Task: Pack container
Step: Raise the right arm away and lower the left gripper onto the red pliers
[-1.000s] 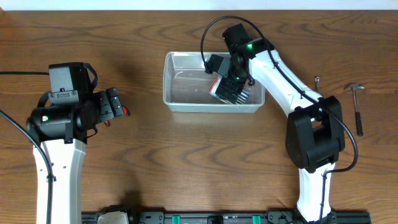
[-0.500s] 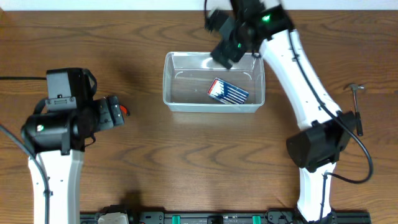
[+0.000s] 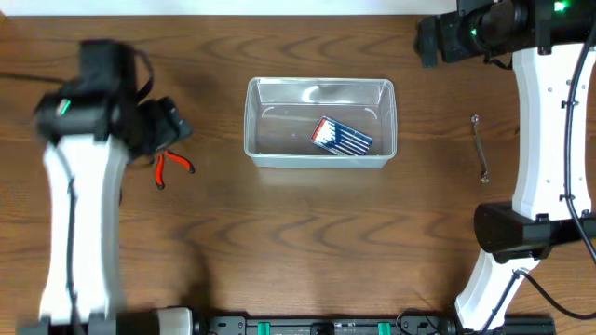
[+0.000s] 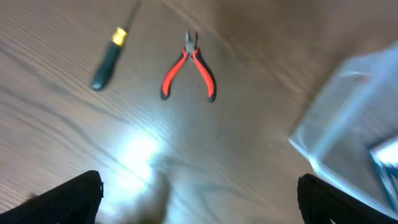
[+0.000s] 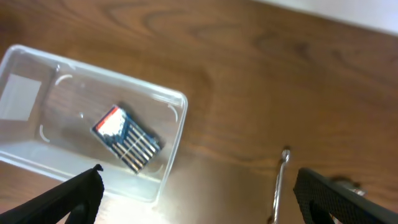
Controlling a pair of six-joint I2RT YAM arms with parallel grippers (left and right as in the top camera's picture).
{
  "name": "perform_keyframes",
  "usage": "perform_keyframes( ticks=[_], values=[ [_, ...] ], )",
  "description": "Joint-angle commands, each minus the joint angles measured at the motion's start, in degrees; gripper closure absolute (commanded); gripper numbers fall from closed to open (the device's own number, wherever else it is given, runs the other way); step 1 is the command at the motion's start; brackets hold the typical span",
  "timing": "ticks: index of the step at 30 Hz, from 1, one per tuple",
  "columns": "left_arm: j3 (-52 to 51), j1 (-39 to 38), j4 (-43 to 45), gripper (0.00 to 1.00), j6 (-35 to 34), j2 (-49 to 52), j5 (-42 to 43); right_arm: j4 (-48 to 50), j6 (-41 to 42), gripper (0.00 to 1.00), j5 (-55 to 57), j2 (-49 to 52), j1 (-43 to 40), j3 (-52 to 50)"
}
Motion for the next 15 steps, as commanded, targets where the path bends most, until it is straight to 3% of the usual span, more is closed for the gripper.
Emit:
perform_keyframes(
  ticks=[1, 8, 15],
  values=[
    [-0.72, 1.03, 2.12, 0.02, -4.39, 8.72, 2.75, -0.72, 0.87, 0.01, -1.42, 0.55, -0.17, -1.38],
    [-0.79, 1.42, 7.32, 0.02, -1.55, 19.58, 7.43, -1.79, -0.83, 0.01, -1.4, 0.55, -0.17, -1.86],
    [-4.02, 2.91, 11.69, 0.01, 2.56, 23.91, 10.25, -3.3, -4.13, 0.01, -1.2, 0.55, -0.24, -1.86]
  ],
)
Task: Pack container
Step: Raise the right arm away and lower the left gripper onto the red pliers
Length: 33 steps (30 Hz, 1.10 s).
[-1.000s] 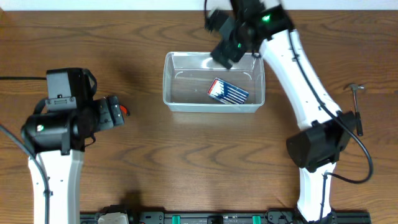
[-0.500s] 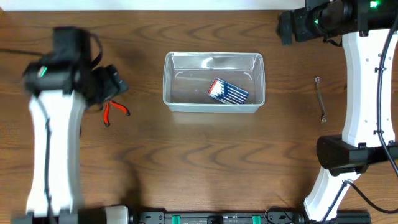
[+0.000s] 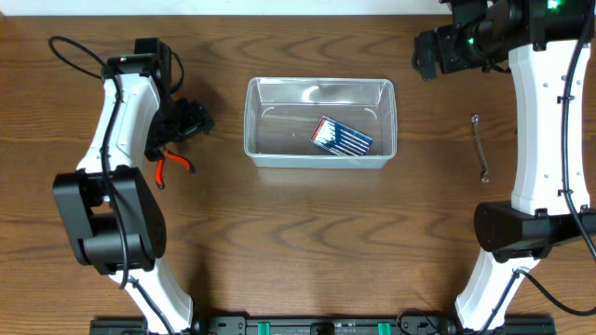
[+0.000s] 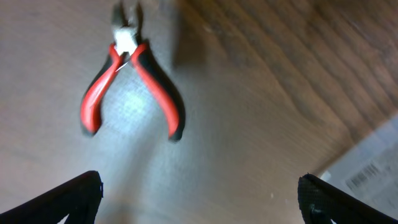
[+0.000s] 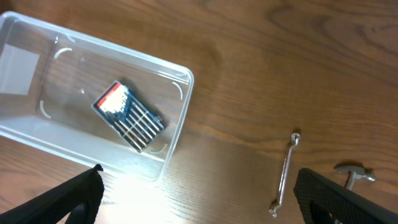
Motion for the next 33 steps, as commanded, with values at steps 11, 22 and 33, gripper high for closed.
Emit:
perform_keyframes(
  ticks=[11, 22, 33],
  values=[
    [-7.96, 3.3, 7.28, 0.01, 3.3, 1.36, 3.21, 0.59, -2.93, 0.01, -0.44, 0.37, -0.17, -0.22],
    [-13.18, 3.3, 14.08, 0.0, 3.34, 1.38, 3.23, 0.2, -3.19, 0.01, -0.44, 0.37, -0.17, -0.22],
    [-14.71, 3.34, 18.99, 0.05, 1.49, 2.32, 0.59, -1.4, -3.19, 0.01, -0.46, 0.35, -0.17, -0.22]
  ],
)
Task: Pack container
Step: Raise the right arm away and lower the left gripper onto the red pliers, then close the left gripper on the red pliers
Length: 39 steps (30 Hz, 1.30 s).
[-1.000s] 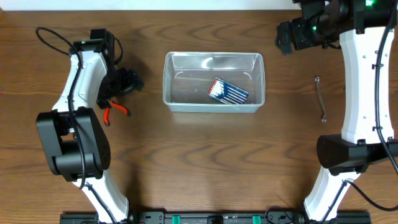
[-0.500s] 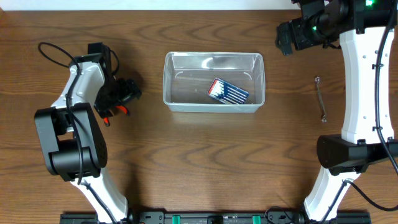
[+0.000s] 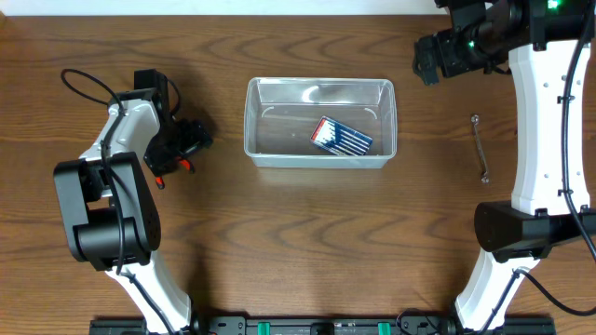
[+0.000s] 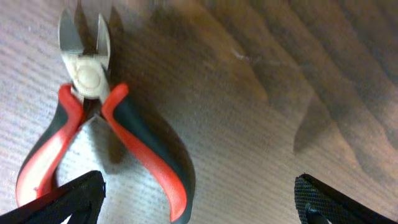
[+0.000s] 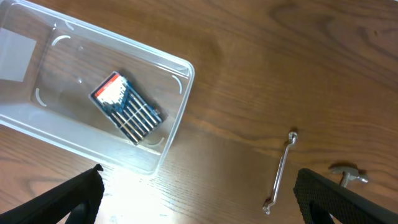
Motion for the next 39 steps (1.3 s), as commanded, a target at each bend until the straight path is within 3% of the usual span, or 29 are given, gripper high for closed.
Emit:
perform_keyframes(
  ticks=[1, 22, 31, 34, 39],
  values=[
    [-0.72, 0.11, 0.81, 0.05, -1.38, 1.01, -2.78, -0.35, -0.59, 0.01, -0.44, 0.35, -0.15, -0.2],
    [-0.76, 0.11, 0.87, 0.07, -4.63, 4.7, -4.87, -0.72, -0.59, 0.01, -0.46, 0.33, -0.15, -0.2],
    [-0.76, 0.11, 0.72, 0.38, -4.63, 4.7, -4.24, -0.72, -0.59, 0.01, -0.44, 0.33, -0.15, -0.2],
    [-0.76, 0.11, 0.72, 0.59, -4.63, 4.7, -4.24, -0.72, -0.59, 0.01, -0.44, 0.33, -0.15, -0.2],
    [-0.76, 0.11, 0.7, 0.7, -4.63, 4.7, -4.24, -0.72, -0.59, 0.01, -0.44, 0.33, -0.15, -0.2]
  ],
)
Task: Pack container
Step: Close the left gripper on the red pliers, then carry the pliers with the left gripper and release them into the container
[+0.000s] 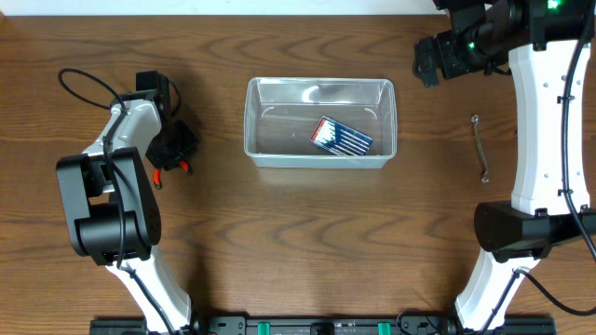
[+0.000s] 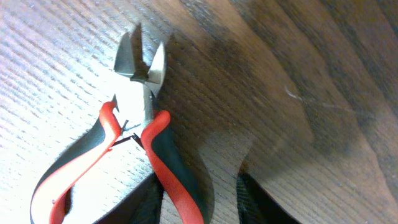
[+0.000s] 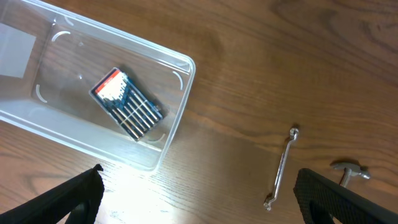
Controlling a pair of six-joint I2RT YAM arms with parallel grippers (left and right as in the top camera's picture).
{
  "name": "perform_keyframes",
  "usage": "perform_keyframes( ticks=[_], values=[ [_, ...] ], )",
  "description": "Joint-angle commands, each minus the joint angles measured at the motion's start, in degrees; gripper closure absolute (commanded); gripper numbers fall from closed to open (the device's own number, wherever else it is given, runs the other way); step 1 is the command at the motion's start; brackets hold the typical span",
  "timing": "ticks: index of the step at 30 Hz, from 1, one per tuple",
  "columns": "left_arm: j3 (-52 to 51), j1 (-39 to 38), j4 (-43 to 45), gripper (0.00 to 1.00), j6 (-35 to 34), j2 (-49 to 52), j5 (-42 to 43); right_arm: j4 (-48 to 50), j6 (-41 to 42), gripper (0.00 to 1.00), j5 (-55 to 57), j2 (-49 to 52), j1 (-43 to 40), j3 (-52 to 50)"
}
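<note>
Red-and-black pliers [image 2: 142, 93] lie on the wood table, their handles just showing in the overhead view [image 1: 158, 175] under my left gripper [image 1: 173, 141]. In the left wrist view that gripper [image 2: 199, 205] stands low over the table, half closed astride the pliers' right handle. A strip of wood shows between the handle and the right finger [image 2: 252, 199]. The clear plastic container [image 1: 247, 121] holds a blue bit case [image 1: 341, 137]. My right gripper [image 3: 199, 205] hangs wide open high above the table, holding nothing.
A slim metal wrench [image 1: 480, 149] lies right of the container, also in the right wrist view [image 3: 282, 168]. A small hammer [image 3: 349, 172] sits beside it. My right arm [image 1: 545, 140] runs down the right side. A black cable [image 1: 79, 79] loops at the far left.
My left gripper's fingers were wide apart beside the pliers; now they stand much closer together, astride the right handle. The pliers lie flat on the table. The right arm has barely moved.
My left gripper looked down from high at the pliers and a screwdriver. It was then closer over the pliers, then right above them with its fingers wide. Now the fingers are half closed round one handle. The right gripper stayed open above the container.
</note>
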Motion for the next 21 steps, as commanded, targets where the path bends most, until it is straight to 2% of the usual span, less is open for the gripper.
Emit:
perform_keyframes(
  ticks=[1, 7, 11, 12, 15, 21],
  values=[
    [-0.79, 0.15, -0.15, 0.72, 0.17, 2.73, 0.85, -0.02, -0.57, 0.01, -0.44, 0.33, -0.15, -0.2],
    [-0.79, 0.15, -0.11, 0.8, 0.15, 2.73, 0.85, 0.0, -0.57, 0.01, -0.44, 0.33, -0.15, -0.2],
    [-0.79, 0.15, -0.11, 0.81, 0.15, 2.73, 0.85, 0.09, -0.57, 0.01, -0.44, 0.33, -0.15, -0.2],
    [-0.79, 0.15, -0.11, 0.87, 0.15, 2.73, 0.85, 0.09, -0.57, 0.01, -0.44, 0.33, -0.15, -0.2],
    [-0.79, 0.15, -0.11, 0.94, 0.13, 2.71, 0.85, 0.09, -0.57, 0.01, -0.44, 0.33, -0.15, -0.2],
    [-0.44, 0.13, -0.39, 0.94, 0.7, 0.81, 0.87, 0.11, -0.59, 0.01, -0.42, 0.33, -0.15, -0.2]
  ],
)
